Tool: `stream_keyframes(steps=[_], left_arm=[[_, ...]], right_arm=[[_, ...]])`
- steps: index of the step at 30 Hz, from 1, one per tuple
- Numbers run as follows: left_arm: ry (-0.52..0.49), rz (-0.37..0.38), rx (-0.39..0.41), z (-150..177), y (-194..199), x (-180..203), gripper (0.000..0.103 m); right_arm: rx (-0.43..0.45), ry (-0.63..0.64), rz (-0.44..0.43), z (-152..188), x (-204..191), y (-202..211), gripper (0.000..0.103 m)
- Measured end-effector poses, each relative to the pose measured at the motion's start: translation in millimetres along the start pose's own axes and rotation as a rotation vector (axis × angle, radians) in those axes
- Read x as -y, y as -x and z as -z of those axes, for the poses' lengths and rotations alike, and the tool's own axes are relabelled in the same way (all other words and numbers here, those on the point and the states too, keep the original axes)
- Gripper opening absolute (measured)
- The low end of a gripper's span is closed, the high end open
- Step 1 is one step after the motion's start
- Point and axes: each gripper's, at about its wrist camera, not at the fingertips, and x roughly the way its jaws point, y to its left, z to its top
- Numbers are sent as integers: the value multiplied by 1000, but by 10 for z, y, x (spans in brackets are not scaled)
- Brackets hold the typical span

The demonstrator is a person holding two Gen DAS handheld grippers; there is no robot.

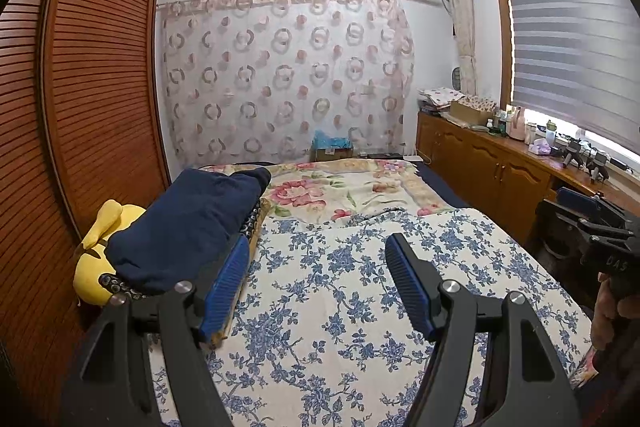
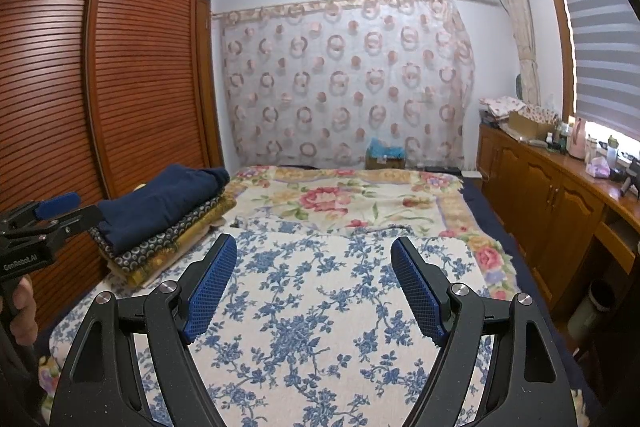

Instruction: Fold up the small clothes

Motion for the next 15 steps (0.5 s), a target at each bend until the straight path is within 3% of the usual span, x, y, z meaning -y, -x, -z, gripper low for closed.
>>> stream_keyframes(steps=[15], left_arm=[[0, 0, 1, -12, 5, -2, 71]], right_arm=[[1, -1, -1, 8, 2, -1, 82]])
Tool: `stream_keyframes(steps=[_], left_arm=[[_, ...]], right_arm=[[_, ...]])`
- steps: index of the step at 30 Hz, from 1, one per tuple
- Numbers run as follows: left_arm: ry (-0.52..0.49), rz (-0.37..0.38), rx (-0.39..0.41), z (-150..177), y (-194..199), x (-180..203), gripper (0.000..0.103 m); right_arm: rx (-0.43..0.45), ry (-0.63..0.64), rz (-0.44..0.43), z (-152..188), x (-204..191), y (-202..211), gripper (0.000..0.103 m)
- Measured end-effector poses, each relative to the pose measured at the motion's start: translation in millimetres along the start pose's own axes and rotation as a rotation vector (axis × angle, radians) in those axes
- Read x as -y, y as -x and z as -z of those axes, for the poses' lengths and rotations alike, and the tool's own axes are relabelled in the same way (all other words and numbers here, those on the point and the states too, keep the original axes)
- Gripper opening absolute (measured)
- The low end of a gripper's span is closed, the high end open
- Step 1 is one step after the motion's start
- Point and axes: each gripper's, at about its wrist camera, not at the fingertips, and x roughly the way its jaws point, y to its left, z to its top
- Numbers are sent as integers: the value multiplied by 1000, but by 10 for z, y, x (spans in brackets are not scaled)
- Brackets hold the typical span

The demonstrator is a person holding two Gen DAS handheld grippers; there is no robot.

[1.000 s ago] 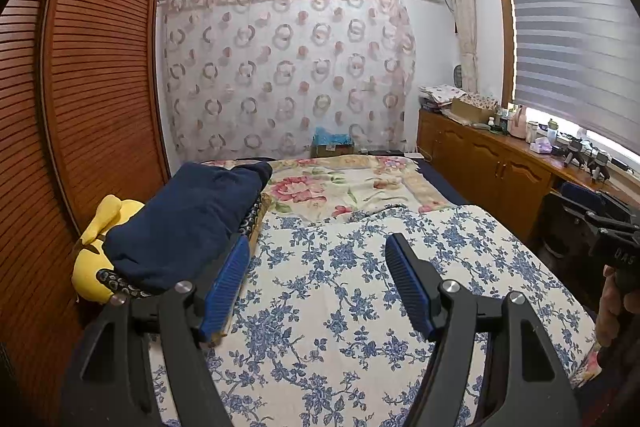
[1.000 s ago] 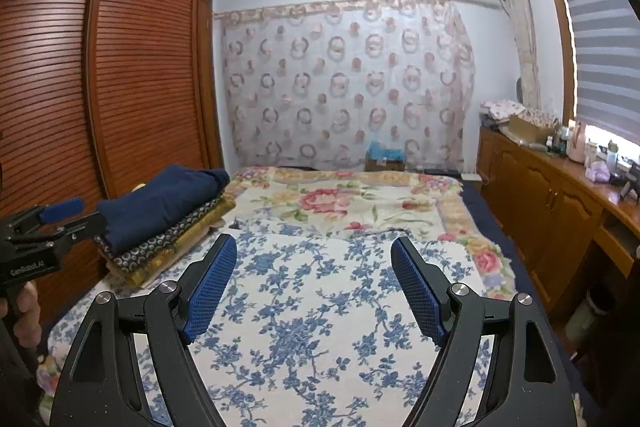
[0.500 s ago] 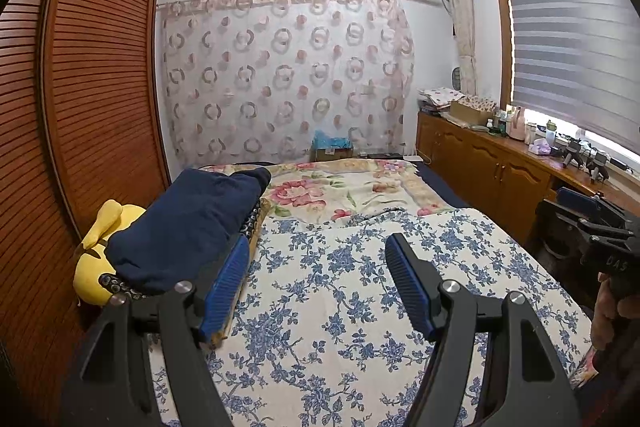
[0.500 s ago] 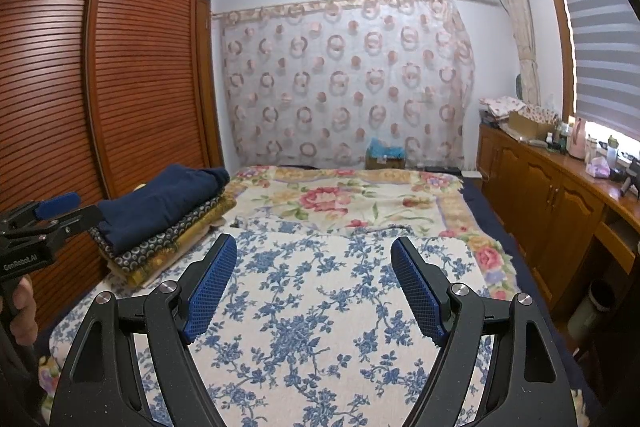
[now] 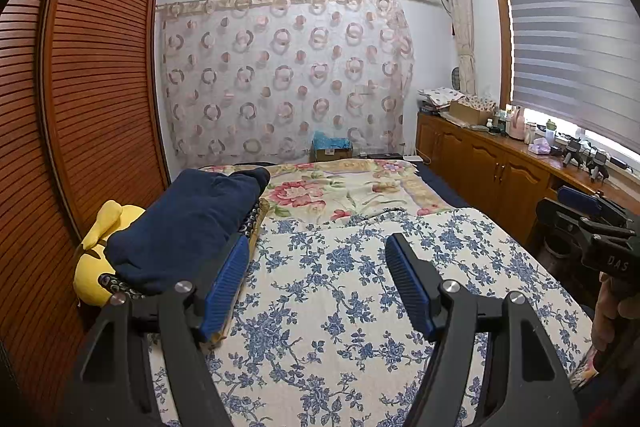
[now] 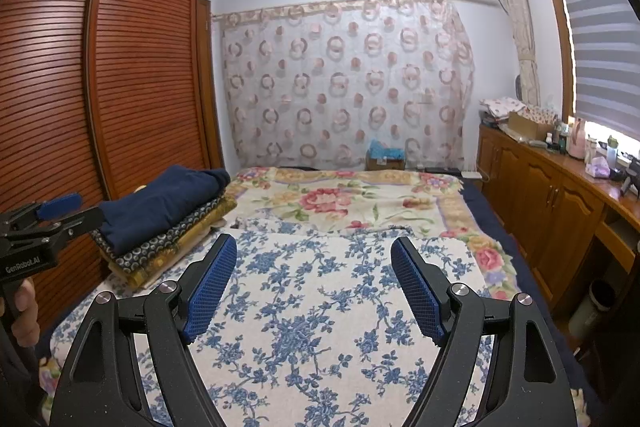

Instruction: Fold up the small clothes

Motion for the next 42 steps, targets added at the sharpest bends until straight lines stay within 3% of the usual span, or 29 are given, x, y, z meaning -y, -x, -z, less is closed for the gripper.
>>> stream_keyframes(steps=[42], left_arm=[[1, 1, 2, 14, -2, -12, 71]], right_arm=[[3, -1, 1, 31, 33, -18, 82]])
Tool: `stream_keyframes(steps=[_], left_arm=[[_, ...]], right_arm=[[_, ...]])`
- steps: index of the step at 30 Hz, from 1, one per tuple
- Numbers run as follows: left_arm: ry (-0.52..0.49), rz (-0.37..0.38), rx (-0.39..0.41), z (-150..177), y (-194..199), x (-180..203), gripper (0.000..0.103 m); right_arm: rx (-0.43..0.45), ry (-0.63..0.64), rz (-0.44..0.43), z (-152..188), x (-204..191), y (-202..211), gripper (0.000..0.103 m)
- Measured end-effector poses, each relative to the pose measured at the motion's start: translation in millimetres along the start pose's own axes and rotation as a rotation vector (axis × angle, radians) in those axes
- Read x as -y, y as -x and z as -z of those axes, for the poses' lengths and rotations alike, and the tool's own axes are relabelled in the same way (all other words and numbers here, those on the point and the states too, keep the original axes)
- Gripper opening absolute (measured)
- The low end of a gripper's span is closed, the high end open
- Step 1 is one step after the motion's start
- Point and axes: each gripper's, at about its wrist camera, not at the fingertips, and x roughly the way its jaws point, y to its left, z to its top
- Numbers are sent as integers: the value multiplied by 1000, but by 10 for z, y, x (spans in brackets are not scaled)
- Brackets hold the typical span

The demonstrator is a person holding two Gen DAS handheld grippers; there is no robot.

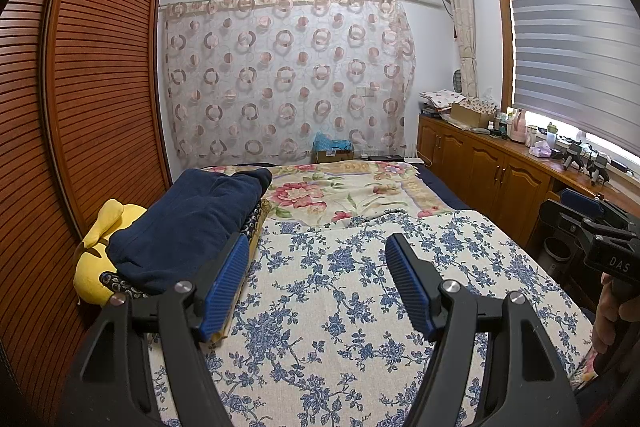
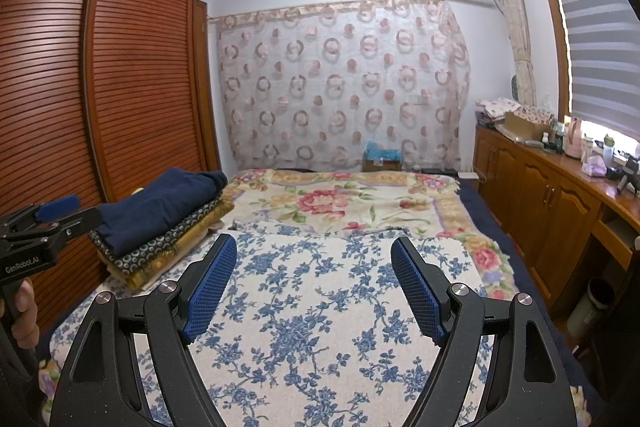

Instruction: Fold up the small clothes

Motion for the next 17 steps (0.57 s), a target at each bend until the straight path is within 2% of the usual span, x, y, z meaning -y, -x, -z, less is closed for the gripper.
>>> stream_keyframes(steps=[17], left_arm=[[0, 0, 1, 5, -1, -2, 71]], right_arm=[[1, 0, -2, 13, 15, -3, 82]])
